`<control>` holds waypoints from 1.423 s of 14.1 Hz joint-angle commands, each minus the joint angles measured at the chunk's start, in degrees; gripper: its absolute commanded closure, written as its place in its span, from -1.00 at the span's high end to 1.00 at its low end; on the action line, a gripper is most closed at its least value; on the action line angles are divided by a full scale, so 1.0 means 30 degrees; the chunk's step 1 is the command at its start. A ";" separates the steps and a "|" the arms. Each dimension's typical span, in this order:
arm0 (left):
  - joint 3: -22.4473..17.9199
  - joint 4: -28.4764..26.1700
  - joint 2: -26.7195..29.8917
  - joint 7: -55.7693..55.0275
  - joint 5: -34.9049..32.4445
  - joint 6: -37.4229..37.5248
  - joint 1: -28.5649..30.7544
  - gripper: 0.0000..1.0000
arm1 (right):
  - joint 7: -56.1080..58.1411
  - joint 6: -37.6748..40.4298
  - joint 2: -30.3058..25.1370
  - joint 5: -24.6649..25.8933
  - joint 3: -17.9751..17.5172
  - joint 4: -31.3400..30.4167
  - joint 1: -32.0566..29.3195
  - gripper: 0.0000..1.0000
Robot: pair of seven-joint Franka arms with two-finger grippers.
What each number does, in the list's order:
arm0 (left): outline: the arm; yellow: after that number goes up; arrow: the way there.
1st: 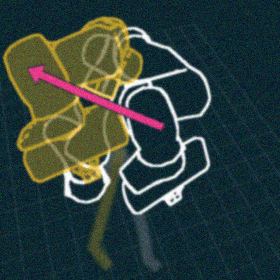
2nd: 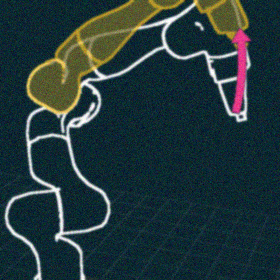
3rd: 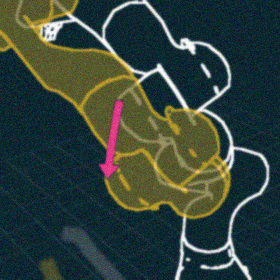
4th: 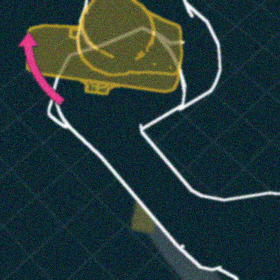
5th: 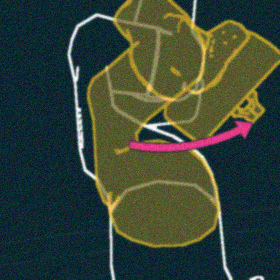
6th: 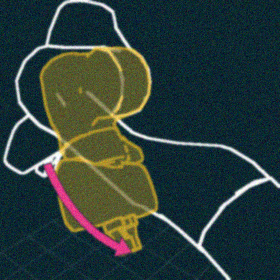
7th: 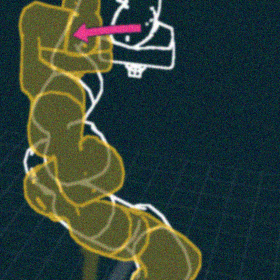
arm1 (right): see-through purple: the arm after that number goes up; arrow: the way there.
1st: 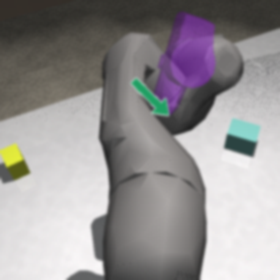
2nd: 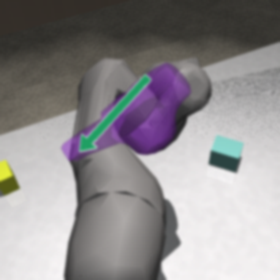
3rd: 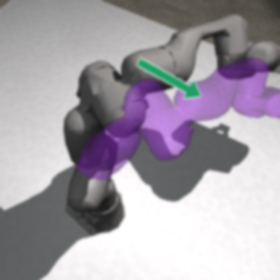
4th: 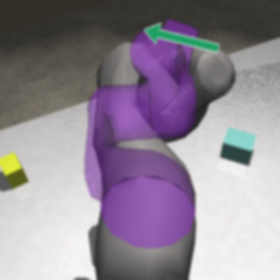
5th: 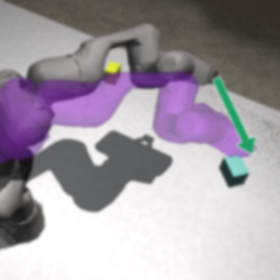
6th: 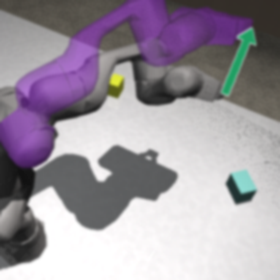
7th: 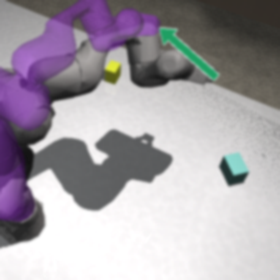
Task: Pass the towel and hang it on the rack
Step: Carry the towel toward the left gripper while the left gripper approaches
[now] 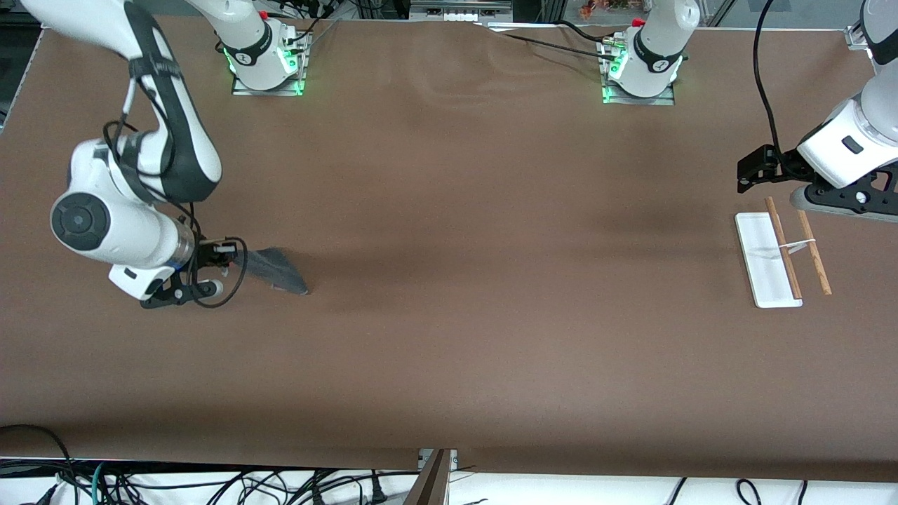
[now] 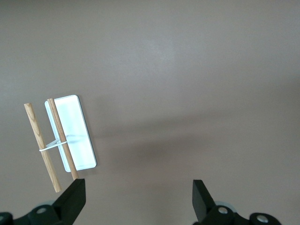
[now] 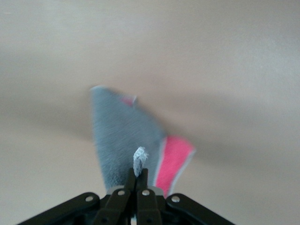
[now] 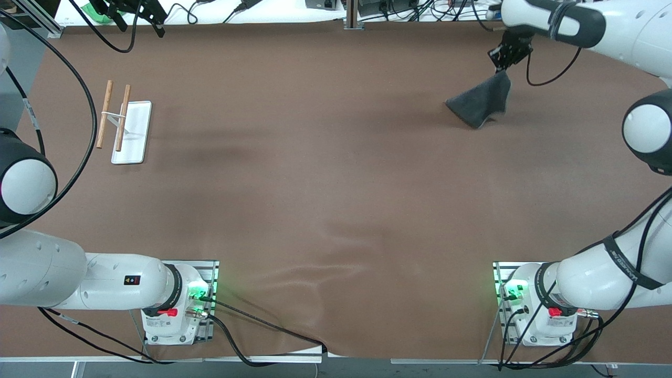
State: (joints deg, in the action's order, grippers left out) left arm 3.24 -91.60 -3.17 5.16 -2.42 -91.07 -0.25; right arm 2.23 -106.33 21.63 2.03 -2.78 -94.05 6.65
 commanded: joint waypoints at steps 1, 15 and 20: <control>0.0091 0.0590 -0.0233 -0.0138 0.0307 0.0387 0.0055 1.00 | -0.1674 0.3436 -0.0120 -0.0817 0.0047 0.2249 0.0914 -1.00; 0.0238 0.0883 -0.1930 0.0331 0.8522 0.0593 -0.0181 1.00 | -1.4910 0.7616 0.1605 -0.7671 0.0281 1.0750 0.6919 -1.00; 0.0179 0.0913 -0.4122 0.7079 1.6806 0.0621 0.0843 1.00 | -2.0651 0.4248 0.2629 -0.9668 0.0223 1.1920 0.9290 -1.00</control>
State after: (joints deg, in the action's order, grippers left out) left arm 3.74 -91.30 -11.23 16.80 38.55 -90.15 0.31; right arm -52.79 -91.46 26.86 -25.15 -2.73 -62.81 31.59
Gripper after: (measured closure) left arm 0.000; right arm 0.982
